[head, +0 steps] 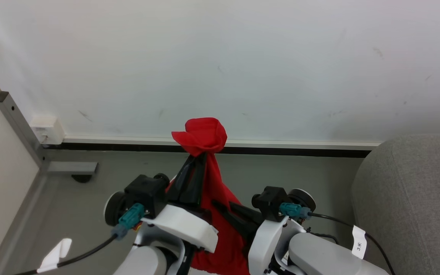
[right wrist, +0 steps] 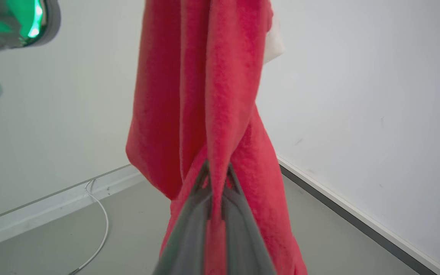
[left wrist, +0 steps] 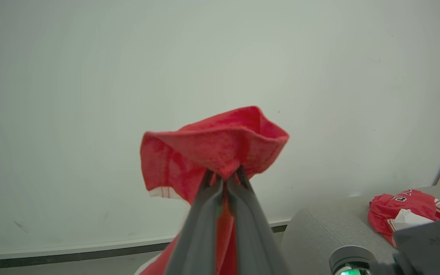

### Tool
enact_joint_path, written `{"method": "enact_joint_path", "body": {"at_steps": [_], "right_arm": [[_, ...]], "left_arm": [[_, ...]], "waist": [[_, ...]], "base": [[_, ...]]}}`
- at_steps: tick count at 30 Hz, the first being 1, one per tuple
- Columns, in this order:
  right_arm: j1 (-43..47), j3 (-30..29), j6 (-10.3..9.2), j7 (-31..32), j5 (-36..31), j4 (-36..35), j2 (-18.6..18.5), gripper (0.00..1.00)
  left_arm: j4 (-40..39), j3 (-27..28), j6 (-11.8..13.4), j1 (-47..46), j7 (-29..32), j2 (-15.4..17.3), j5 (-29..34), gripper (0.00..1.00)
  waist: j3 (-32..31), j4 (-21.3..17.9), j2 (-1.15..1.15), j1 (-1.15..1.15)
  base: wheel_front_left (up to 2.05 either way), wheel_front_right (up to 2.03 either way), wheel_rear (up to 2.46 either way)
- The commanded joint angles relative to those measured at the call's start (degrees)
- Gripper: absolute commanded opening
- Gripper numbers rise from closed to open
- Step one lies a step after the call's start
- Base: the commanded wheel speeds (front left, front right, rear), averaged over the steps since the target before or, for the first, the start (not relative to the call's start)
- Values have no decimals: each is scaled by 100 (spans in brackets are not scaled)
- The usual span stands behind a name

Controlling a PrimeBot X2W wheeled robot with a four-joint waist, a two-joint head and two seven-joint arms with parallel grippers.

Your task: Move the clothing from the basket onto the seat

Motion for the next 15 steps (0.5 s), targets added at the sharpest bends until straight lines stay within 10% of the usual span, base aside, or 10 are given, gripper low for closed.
{"method": "enact_joint_path", "body": {"at_steps": [1,7,10,15], "right_arm": [[-57,18,-13,-14,46,16,-6,0],[-142,-14,-13,-48,188,39,-7,0],[-187,-210,-13,-52,183,35,-7,0],[-125,-659,-13,-54,-2,53,-5,0]], "left_arm": [[3,-7,-13,-47,-11,6,-15,0],[33,33,53,10,-41,64,-16,4],[50,38,79,63,-25,109,2,100],[59,54,111,132,-12,171,-27,100]], "waist": [[3,-10,0,0],[13,-66,0,0],[19,-108,0,0],[31,-182,0,0]], "base": [[0,0,0],[0,0,0],[0,0,0],[0,0,0]]}}
